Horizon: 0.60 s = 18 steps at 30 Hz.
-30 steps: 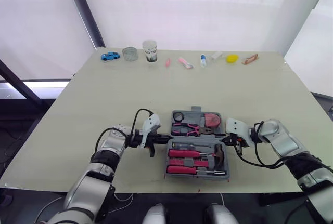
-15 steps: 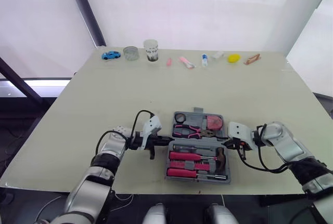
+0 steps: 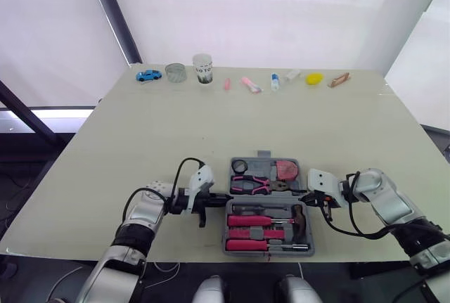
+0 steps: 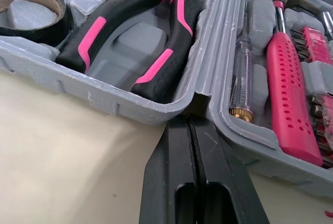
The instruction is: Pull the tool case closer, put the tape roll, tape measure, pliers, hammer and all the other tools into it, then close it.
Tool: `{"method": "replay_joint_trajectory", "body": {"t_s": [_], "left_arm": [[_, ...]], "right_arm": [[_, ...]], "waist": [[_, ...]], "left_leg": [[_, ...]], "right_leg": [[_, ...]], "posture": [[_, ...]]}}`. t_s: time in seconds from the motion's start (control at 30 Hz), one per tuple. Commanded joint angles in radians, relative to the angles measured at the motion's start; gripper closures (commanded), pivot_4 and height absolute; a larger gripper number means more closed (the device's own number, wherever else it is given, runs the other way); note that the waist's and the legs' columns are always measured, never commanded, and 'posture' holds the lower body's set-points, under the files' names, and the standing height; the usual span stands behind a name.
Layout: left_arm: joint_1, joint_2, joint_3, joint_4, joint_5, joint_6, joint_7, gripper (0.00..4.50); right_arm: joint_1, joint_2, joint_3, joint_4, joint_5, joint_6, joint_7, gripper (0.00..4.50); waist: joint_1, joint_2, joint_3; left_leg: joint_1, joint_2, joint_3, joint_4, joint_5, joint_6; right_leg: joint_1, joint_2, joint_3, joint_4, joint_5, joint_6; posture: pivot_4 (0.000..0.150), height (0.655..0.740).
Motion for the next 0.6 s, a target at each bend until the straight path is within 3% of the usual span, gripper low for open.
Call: {"method": "replay_joint_trajectory", "body": {"t_s": [0.03,0.6], "left_arm": [[0.024,-0.010,-0.030,-0.032,0.000,0.011,-0.014,4.50],[0.067,0.005,-0.014,-0.048,-0.007,0.000,0.012,4.50]], "right_arm": [[0.014,0.017,0.028,-0.049,0.014,0.006,0.028,4.48],[0.036,0.019,0.020,-0.076,0.008,0.035,0.003,4.48]], "waist": [[0.000,0.000,0.000],[-0.001,0.000,0.000]], "left_leg": [[0.000,0.000,0.000,0.000,0.000,0.000],[0.001,0.000,0.000,0.000,0.000,0.000]], "right_leg": [[0.000,0.000,0.000,0.000,0.000,0.000],[0.000,0.000,0.001,0.001,0.000,0.000]], "posture": [[0.150,0.7400],[0.150,0.7400]]}}
